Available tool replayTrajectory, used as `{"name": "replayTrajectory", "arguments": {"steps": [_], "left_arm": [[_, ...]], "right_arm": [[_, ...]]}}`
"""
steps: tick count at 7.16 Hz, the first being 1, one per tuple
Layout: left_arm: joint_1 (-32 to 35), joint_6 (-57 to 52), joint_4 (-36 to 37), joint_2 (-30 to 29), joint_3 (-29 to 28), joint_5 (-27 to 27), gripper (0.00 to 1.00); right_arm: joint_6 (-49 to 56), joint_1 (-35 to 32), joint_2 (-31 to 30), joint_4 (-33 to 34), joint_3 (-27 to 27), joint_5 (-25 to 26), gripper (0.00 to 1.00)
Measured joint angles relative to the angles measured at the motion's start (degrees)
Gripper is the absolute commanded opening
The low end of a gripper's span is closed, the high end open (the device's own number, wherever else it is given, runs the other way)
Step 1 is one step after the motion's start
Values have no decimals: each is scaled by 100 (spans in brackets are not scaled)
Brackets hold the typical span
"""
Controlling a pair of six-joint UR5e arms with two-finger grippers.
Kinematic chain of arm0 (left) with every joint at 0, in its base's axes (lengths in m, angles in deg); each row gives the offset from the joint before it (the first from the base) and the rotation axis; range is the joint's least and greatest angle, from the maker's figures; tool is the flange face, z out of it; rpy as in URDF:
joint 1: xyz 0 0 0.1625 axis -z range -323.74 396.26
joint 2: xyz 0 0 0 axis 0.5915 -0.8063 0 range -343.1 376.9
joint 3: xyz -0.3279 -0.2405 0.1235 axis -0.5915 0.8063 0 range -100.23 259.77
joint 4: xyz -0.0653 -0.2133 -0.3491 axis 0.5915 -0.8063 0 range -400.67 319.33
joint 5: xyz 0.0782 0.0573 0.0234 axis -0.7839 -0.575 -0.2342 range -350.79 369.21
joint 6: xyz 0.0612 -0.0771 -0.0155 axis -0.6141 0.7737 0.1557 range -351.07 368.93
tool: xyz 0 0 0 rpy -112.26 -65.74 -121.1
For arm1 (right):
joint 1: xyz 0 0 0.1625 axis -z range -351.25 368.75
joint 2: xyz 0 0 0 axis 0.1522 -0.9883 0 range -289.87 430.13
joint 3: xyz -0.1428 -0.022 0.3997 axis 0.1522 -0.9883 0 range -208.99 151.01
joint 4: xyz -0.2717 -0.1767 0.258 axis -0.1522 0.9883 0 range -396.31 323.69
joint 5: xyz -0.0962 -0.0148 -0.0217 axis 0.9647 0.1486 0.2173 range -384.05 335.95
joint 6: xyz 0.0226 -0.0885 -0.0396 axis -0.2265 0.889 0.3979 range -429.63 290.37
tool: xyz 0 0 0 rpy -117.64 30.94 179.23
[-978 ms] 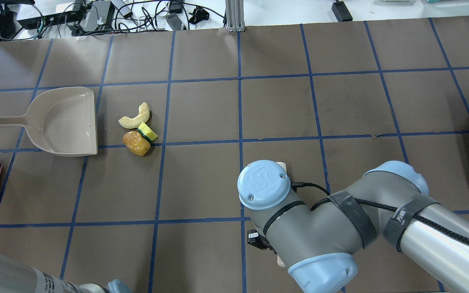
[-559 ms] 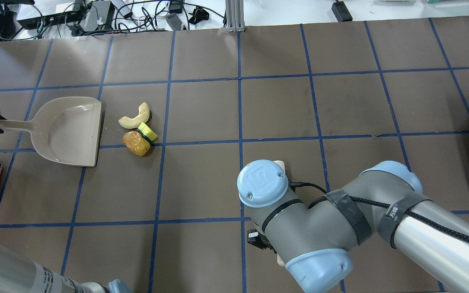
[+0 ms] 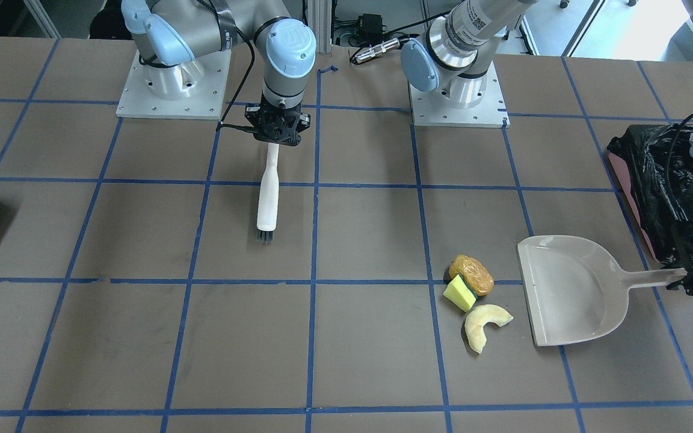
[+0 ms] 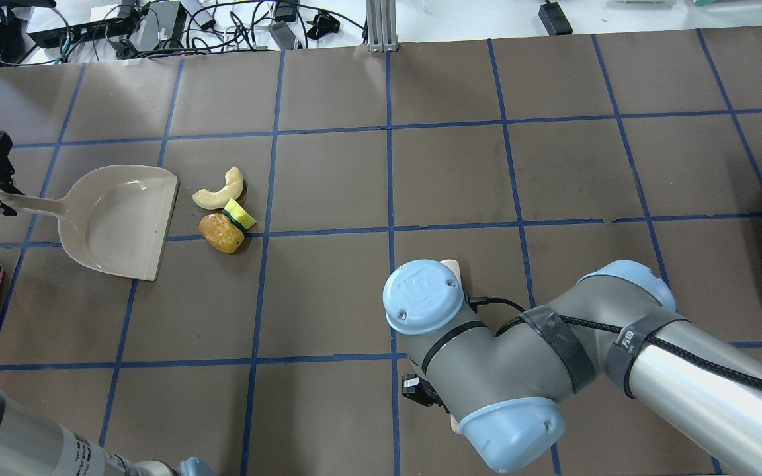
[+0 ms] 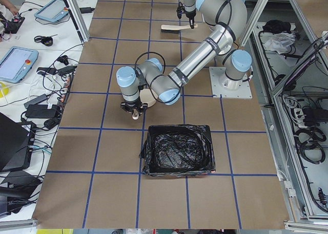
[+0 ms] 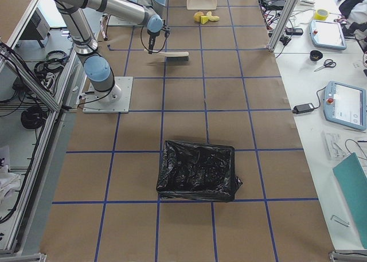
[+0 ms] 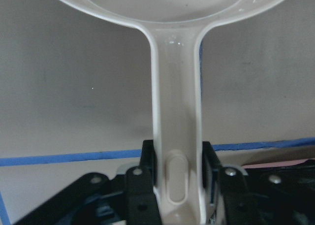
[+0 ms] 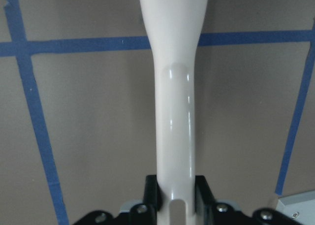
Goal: Sweep and dump trash in nearest bin
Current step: 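Hold the dustpan still with the left gripper while the right gripper lifts the brush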
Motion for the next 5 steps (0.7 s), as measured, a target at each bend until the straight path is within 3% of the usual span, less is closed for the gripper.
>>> {"name": "replayTrajectory", "arguments": {"steps": [2, 3, 4, 5], "left_arm": [[159, 249, 14, -65, -2, -100, 0], [211, 334, 22, -99, -7, -120, 0], [236, 368, 42, -120, -10, -148, 0], [248, 380, 81, -127, -10, -189, 0]], "right_arm": [[34, 0, 11, 21, 0, 19, 0], [66, 0, 12, 60, 0, 19, 21], [105, 0, 12, 86, 0, 38, 30], [131, 0, 25, 92, 0, 72, 29]]}}
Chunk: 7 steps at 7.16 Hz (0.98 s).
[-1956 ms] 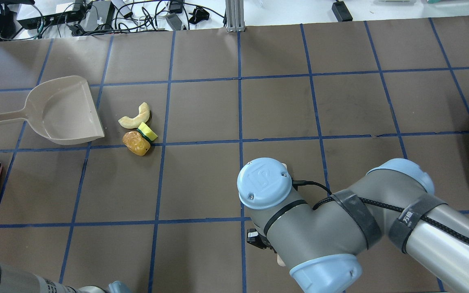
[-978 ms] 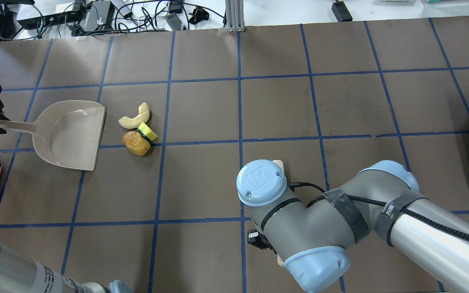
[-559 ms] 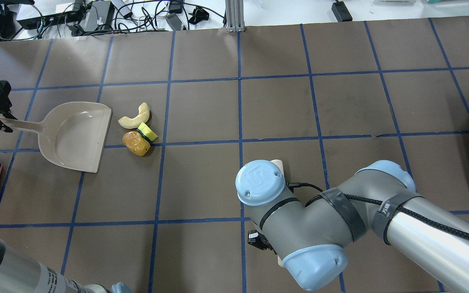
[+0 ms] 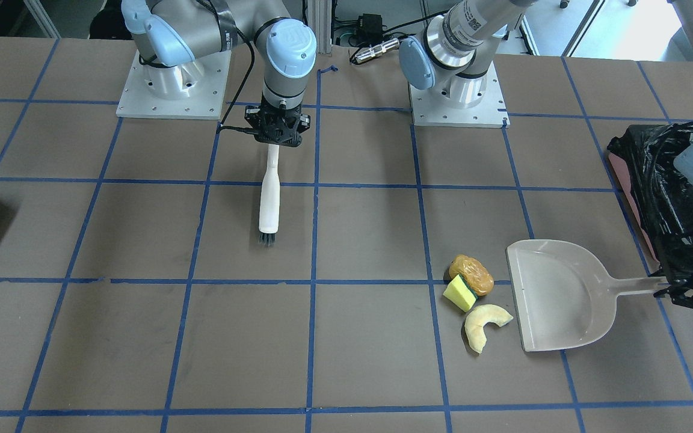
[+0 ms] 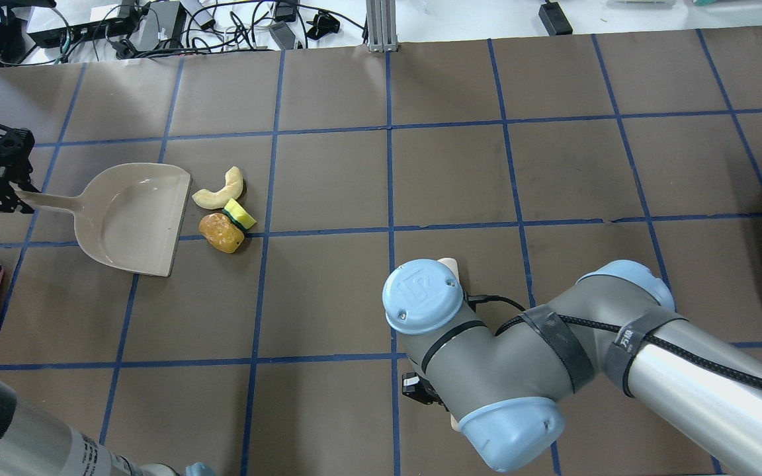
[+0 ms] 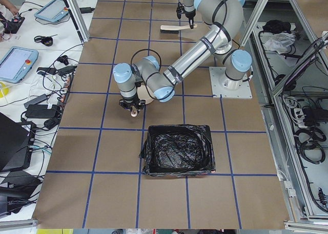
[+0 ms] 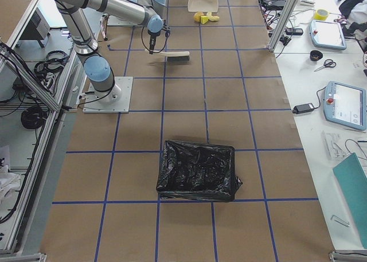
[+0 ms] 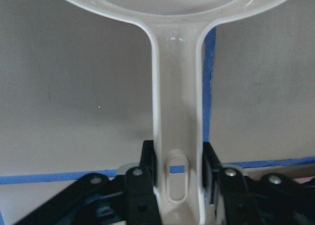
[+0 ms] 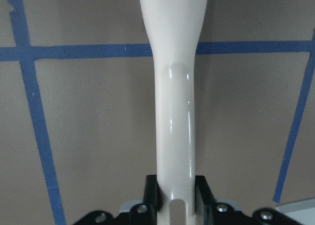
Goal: Sweep and dump trash in nearest bin
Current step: 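Hold the dustpan still with the left gripper while the right gripper lifts the brush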
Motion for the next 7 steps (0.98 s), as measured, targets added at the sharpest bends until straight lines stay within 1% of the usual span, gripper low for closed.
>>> {"name": "replayTrajectory", "arguments": {"steps": [1, 2, 3, 4, 5, 6, 7], "left_arm": [[6, 6, 31, -2, 2, -27, 0], [8, 11, 46, -6, 4, -38, 0], [10, 13, 51, -10, 5, -42, 0], [10, 14, 52, -12, 5, -44, 0], [11, 14, 53, -13, 5, -44, 0], [11, 15, 53, -13, 5, -44, 0], [11, 15, 53, -13, 5, -45, 0]], "right_arm": [[16, 0, 21, 6, 0, 22, 25], [34, 0, 36, 10, 0, 31, 48], [62, 0, 46, 11, 0, 37, 57], [78, 0, 48, 8, 5, 44, 57], [94, 0, 51, 6, 12, 50, 48], [116, 0, 54, 11, 13, 51, 29], [136, 0, 67, 23, 12, 48, 5]]}}
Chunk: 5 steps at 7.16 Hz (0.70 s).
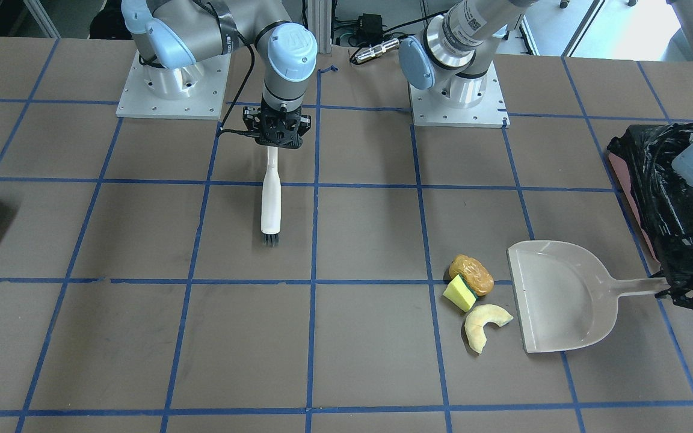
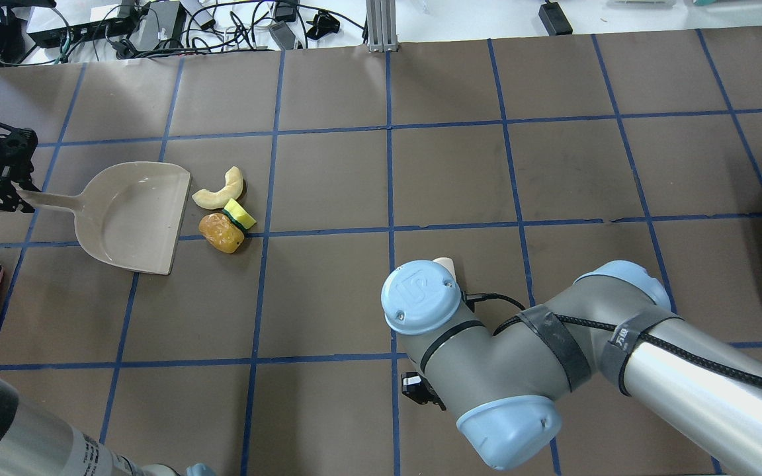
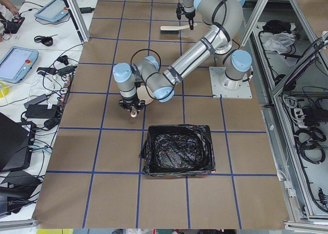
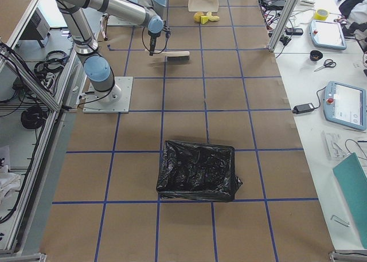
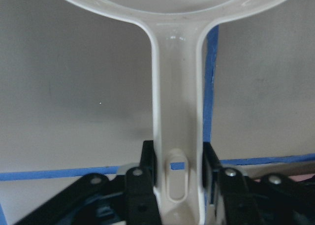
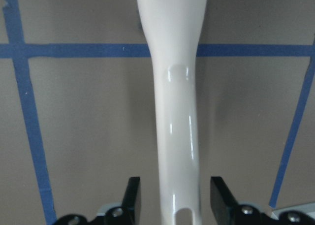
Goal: Sweep and dump trash in nearest bin
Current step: 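Hold the dustpan still with the left gripper while the right gripper lifts the brush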
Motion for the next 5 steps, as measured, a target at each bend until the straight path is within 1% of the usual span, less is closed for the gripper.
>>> {"name": "replayTrajectory", "arguments": {"steps": [1, 5], "left_arm": [[0, 0, 0, 0, 0, 0, 0], [0, 2, 0, 0, 0, 0, 0]], "right_arm": [[8, 0, 18, 8, -2, -6, 0], [-15, 0, 13, 44, -43, -79, 0]]}}
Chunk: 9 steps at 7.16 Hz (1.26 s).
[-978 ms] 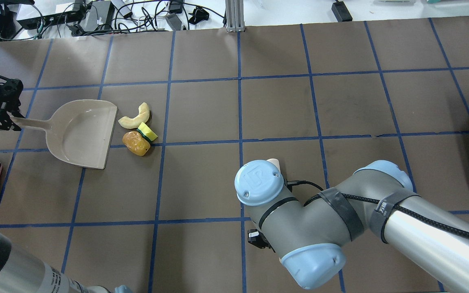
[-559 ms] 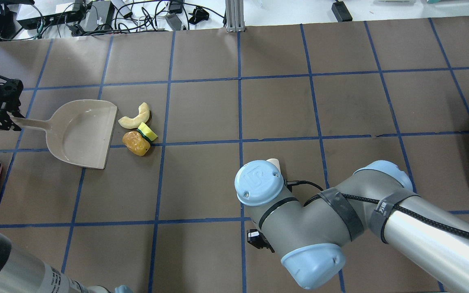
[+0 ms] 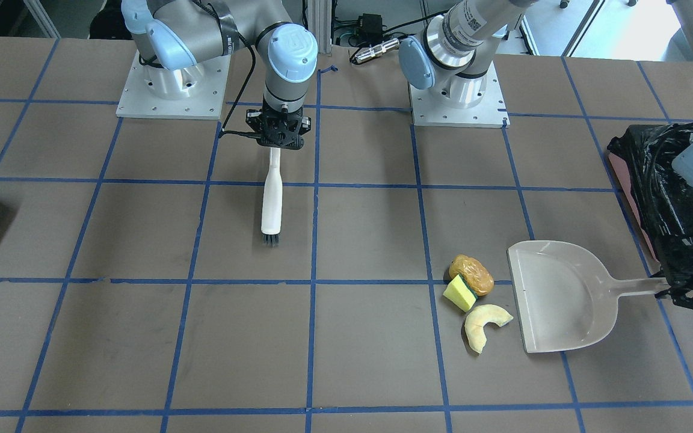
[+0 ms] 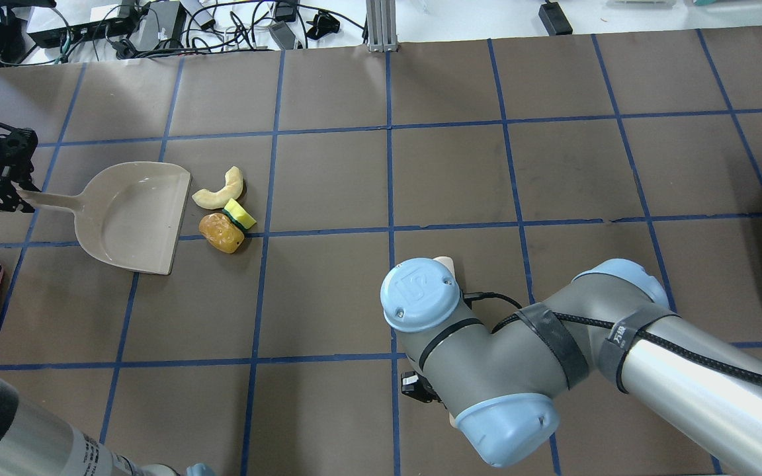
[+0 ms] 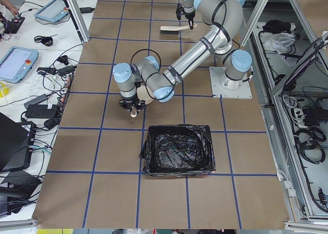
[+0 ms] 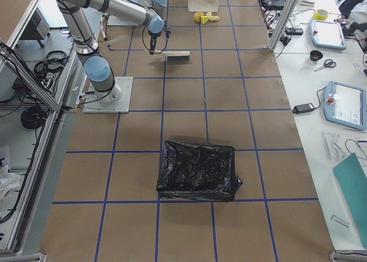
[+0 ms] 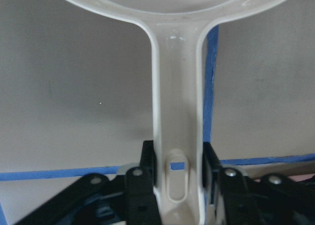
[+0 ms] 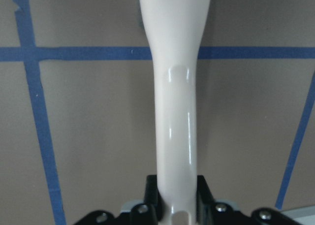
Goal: Sweep and dump trash in nearest bin
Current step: 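Hold the dustpan still with the left gripper while the right gripper lifts the brush, then sweep the brown lump into the dustpan with the right gripper's brush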
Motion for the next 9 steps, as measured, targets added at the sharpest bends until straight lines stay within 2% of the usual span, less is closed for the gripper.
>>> {"name": "replayTrajectory", "arguments": {"steps": [3, 6, 8, 9], "left_arm": [[-2, -7, 43, -46, 0, 0, 0], [-2, -11, 61, -69, 0, 0, 0], [0, -11, 67, -70, 0, 0, 0], [0, -11, 69, -71, 0, 0, 0]], "right_arm": [[-119, -22, -46, 263, -279, 90, 0], [-143, -50, 23, 178, -602, 11, 0], [-678, -239, 484, -425, -1481, -255, 0], [-1233, -540, 1012, -608, -2214, -426, 0]]}}
